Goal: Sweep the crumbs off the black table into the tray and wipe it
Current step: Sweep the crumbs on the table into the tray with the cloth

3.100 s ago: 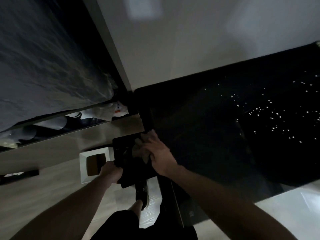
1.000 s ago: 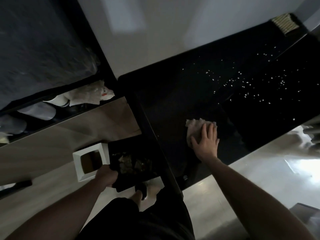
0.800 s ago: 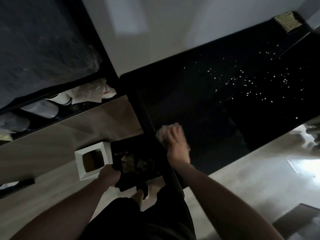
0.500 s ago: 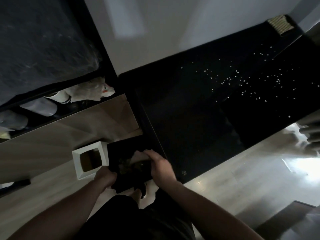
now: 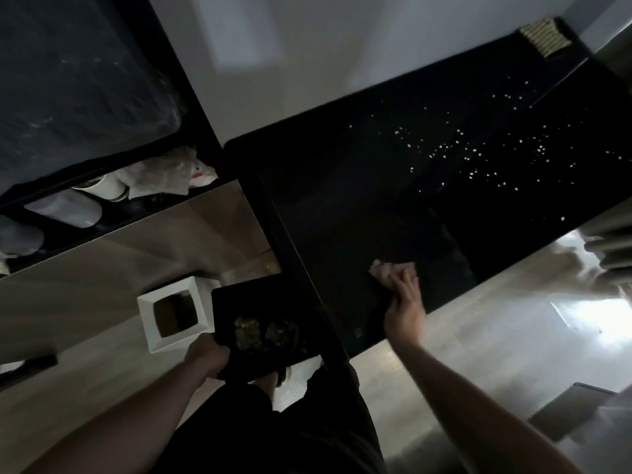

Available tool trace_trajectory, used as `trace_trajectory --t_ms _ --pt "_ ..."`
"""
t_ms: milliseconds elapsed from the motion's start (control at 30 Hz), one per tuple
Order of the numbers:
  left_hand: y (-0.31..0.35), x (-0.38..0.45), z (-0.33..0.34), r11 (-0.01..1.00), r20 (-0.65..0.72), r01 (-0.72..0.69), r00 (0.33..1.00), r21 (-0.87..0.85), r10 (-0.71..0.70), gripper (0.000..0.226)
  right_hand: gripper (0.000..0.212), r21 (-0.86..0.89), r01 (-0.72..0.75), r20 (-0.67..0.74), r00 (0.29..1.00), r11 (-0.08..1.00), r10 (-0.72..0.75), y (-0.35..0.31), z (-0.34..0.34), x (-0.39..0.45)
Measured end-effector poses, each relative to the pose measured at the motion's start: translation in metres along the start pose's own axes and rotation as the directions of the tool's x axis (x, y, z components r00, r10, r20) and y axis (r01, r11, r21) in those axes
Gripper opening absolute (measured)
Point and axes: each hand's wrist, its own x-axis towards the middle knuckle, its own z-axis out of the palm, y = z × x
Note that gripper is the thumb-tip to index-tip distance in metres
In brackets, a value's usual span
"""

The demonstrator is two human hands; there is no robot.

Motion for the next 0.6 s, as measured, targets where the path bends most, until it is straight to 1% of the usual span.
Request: trace_trajectory --t_ms 67,133,200,233,300,333,400,467,533,600 --pt "0.001 -0.003 0.003 1.000 -0.007 0.001 1.000 0.002 -0.001 0.021 0.052 0.063 0.093 0.032 0.995 0.994 -0.095 -0.020 0.027 -0.035" --pt "0.000 -0.007 0.005 1.000 -0.018 0.001 1.000 -0.003 -0.001 0.018 0.058 0.156 0.159 0.109 0.978 0.975 -0.177 -0.045 0.049 -0.074" --pt "-0.001 -0.007 0.006 1.000 -0.026 0.001 1.000 0.000 -0.001 0.016 0.062 0.275 0.168 0.206 0.951 0.946 -0.229 -0.071 0.061 -0.108" --pt "-0.002 -0.009 0.006 1.000 -0.032 -0.002 0.999 0.009 0.002 0.015 0.063 0.336 0.148 0.263 0.933 0.930 -0.244 -0.083 0.063 -0.123" --pt "-0.005 -0.011 0.005 0.999 -0.045 -0.018 0.999 0.038 0.020 0.013 0.053 0.386 0.120 0.365 0.891 0.915 -0.270 -0.093 0.063 -0.146" --pt "-0.007 -0.013 0.004 0.998 -0.047 -0.032 0.998 0.052 0.034 0.014 0.051 0.393 0.121 0.380 0.881 0.911 -0.281 -0.093 0.061 -0.153" --pt "-0.014 -0.011 0.003 0.996 -0.036 -0.039 0.998 0.074 0.042 0.017 0.047 0.415 0.110 0.322 0.911 0.903 -0.259 -0.087 0.055 -0.161" --pt "-0.023 -0.009 0.002 0.995 -0.019 -0.038 0.999 0.092 0.039 0.017 0.059 0.411 0.090 0.210 0.959 0.907 -0.191 -0.079 0.042 -0.160" --pt "-0.038 -0.004 0.004 0.995 -0.011 -0.035 0.999 0.095 0.036 0.020 0.067 0.395 0.066 0.159 0.977 0.916 -0.139 -0.066 0.026 -0.150" --pt "-0.055 0.000 0.009 0.997 -0.005 -0.034 0.999 0.069 0.034 0.021 0.063 0.374 0.077 0.102 0.987 0.924 -0.124 -0.050 0.006 -0.134"
